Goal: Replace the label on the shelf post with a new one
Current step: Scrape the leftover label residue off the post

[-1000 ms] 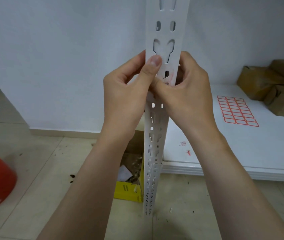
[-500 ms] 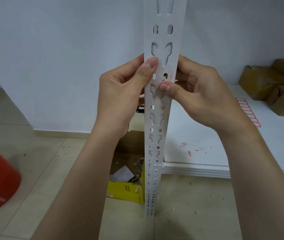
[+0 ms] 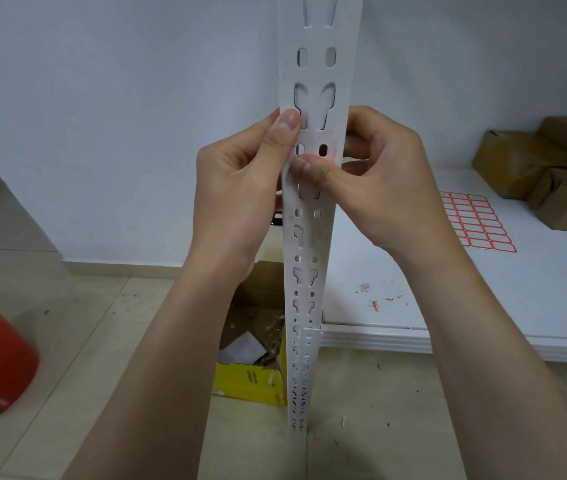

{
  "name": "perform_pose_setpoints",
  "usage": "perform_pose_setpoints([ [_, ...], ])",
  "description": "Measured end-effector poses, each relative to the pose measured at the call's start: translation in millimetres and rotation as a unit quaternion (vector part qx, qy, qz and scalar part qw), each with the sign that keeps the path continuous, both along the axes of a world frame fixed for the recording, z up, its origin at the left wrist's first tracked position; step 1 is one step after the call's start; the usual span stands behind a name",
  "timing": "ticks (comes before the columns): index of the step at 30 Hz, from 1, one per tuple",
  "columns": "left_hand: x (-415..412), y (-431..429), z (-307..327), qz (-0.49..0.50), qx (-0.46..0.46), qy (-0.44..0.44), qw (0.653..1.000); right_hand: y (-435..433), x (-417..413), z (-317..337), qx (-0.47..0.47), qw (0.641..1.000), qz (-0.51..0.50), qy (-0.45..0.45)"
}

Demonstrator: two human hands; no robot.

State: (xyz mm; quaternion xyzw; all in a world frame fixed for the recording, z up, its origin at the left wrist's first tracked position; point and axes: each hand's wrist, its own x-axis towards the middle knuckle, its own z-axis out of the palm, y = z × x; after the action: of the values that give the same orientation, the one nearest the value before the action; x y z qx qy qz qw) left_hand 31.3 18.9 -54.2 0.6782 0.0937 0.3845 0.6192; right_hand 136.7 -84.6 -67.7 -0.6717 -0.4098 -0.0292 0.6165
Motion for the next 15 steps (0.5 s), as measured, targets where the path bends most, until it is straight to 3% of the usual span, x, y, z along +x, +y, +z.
perform_pose_setpoints([
  [15, -0.3, -2.8, -1.3, -0.001, -0.009, -0.006, 1.0, 12.9, -4.6, -4.1, 0.025, 0.999, -0.031, 0.014],
])
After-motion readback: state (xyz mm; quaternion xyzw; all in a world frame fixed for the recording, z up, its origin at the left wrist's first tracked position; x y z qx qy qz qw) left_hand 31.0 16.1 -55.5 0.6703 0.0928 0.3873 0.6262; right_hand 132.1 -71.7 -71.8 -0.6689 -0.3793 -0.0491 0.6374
